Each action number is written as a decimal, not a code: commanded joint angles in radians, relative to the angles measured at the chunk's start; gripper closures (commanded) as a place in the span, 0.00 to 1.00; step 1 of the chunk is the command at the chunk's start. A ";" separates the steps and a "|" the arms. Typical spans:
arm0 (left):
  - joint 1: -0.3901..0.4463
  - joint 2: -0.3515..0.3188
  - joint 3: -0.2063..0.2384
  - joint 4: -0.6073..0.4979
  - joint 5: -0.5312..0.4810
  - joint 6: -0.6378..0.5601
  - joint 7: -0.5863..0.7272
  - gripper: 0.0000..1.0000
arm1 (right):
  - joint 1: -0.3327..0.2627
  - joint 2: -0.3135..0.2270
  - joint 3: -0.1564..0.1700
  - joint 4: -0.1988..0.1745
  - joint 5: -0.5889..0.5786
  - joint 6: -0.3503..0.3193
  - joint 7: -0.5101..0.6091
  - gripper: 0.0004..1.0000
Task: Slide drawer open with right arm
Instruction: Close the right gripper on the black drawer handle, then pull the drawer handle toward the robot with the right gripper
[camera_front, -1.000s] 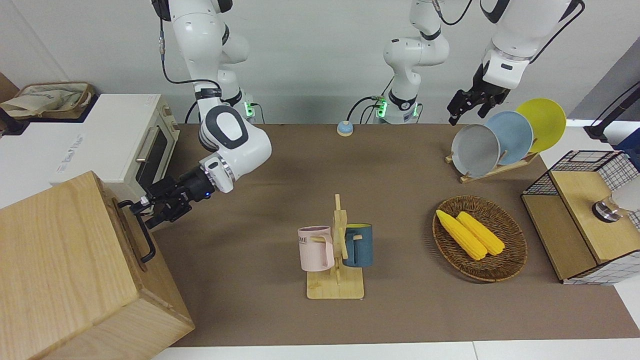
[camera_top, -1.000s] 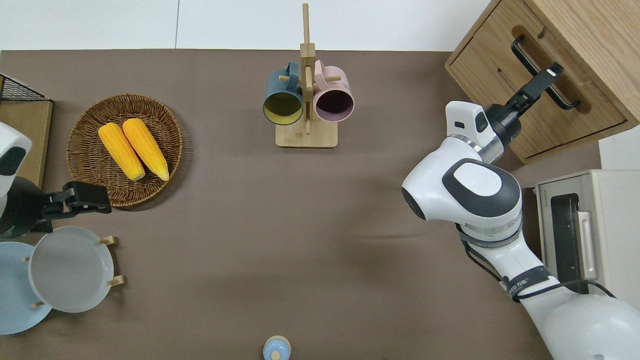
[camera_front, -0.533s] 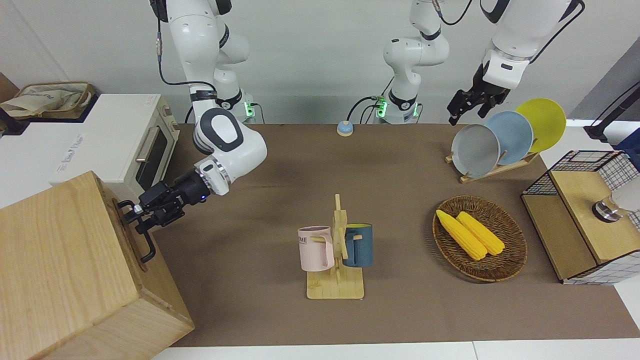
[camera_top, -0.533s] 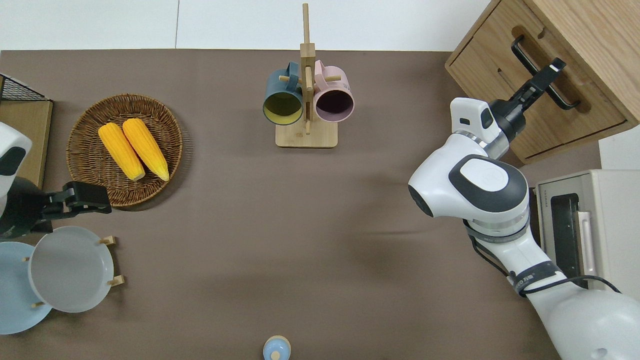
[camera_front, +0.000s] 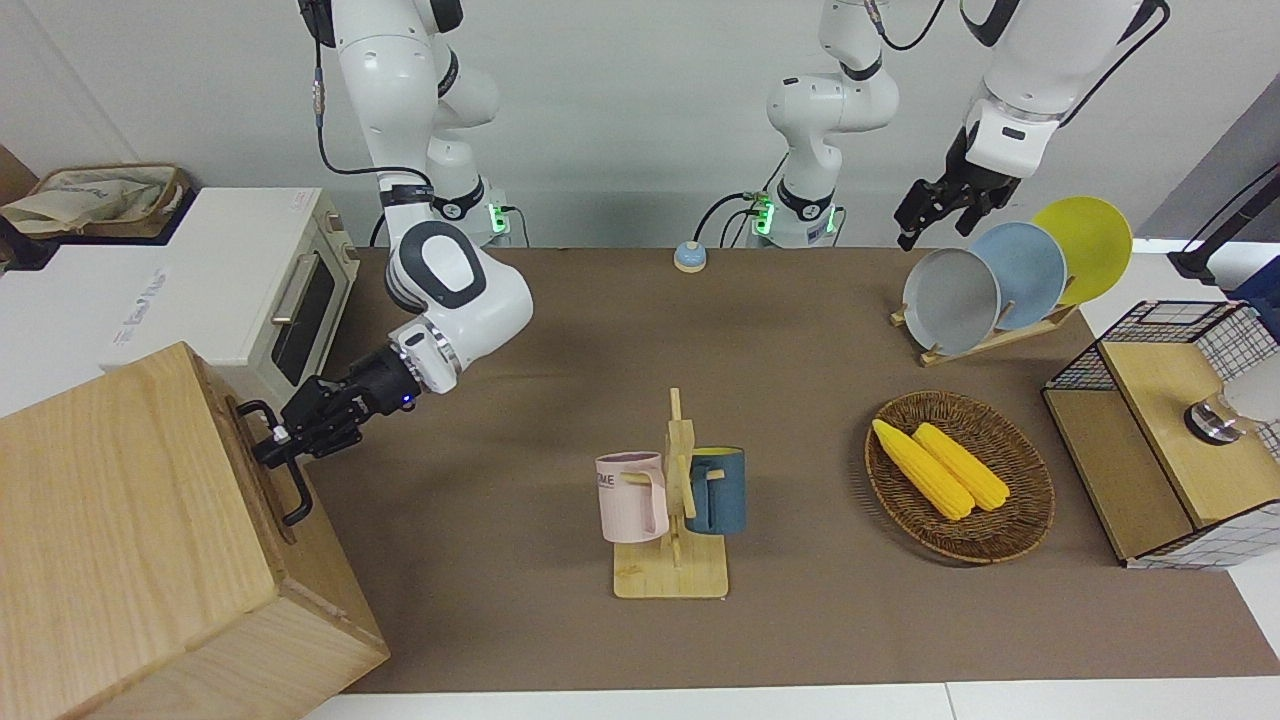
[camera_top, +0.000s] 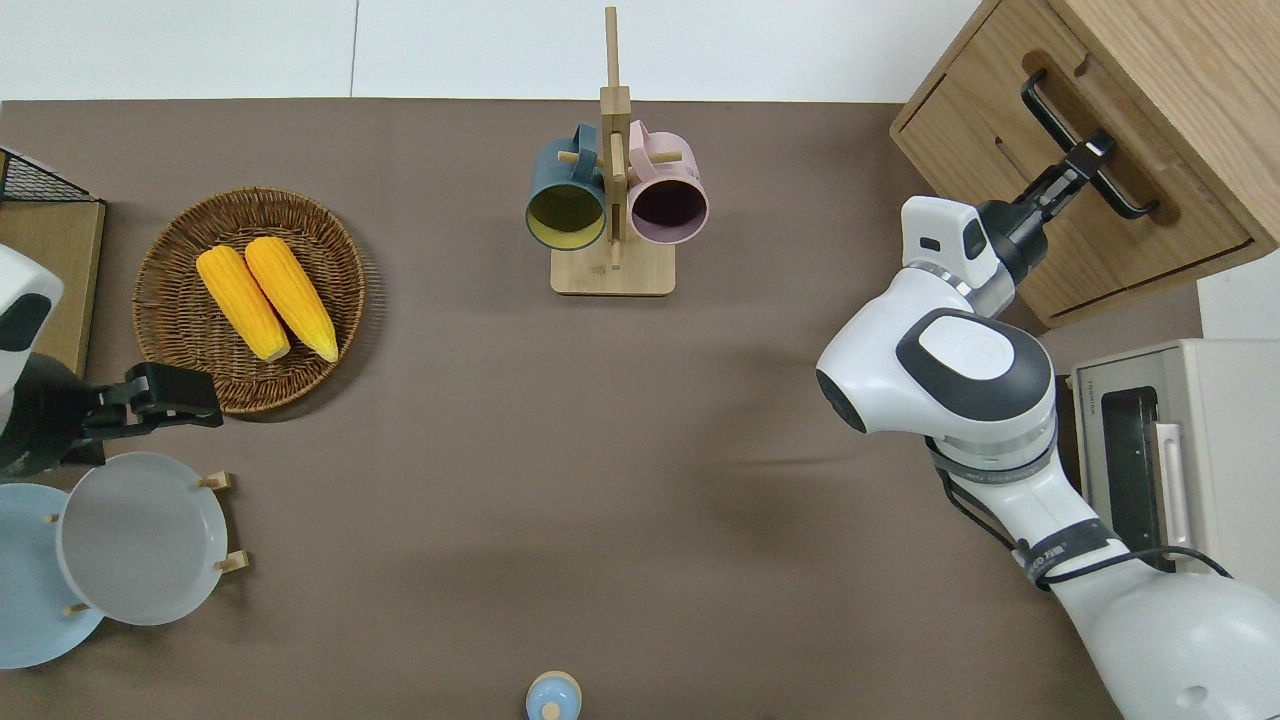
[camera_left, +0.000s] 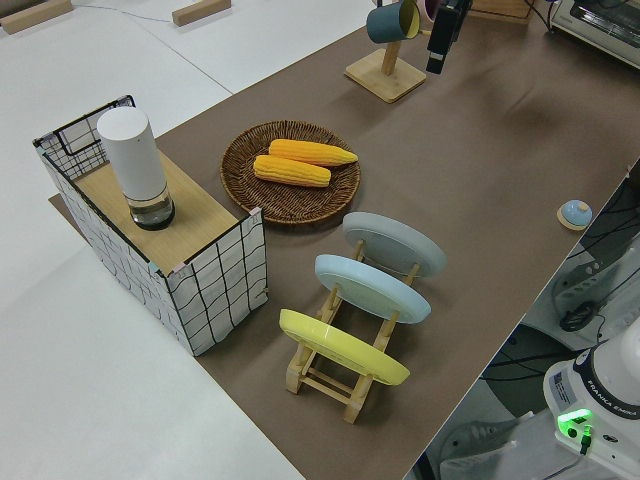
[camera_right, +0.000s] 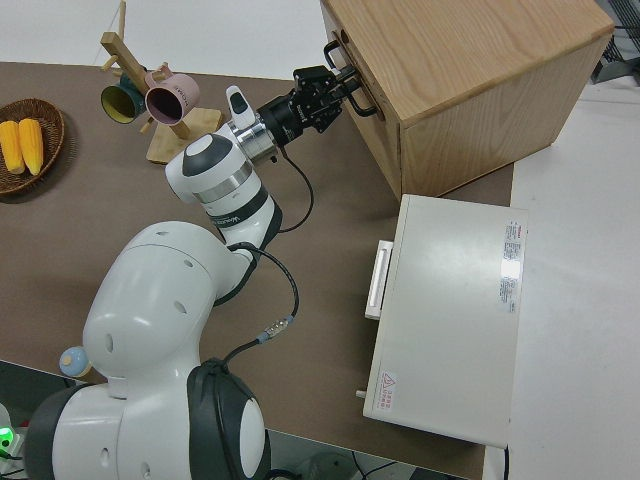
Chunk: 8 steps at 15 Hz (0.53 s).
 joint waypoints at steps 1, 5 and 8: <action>-0.001 -0.008 0.004 0.004 -0.001 -0.015 0.009 0.01 | 0.006 0.002 0.017 0.013 0.003 -0.022 -0.001 1.00; -0.001 -0.008 0.004 0.004 -0.001 -0.015 0.009 0.01 | 0.008 -0.001 0.084 0.010 0.075 -0.098 -0.002 1.00; -0.001 -0.008 0.004 0.004 -0.001 -0.015 0.009 0.01 | 0.012 -0.004 0.130 0.009 0.107 -0.163 -0.014 1.00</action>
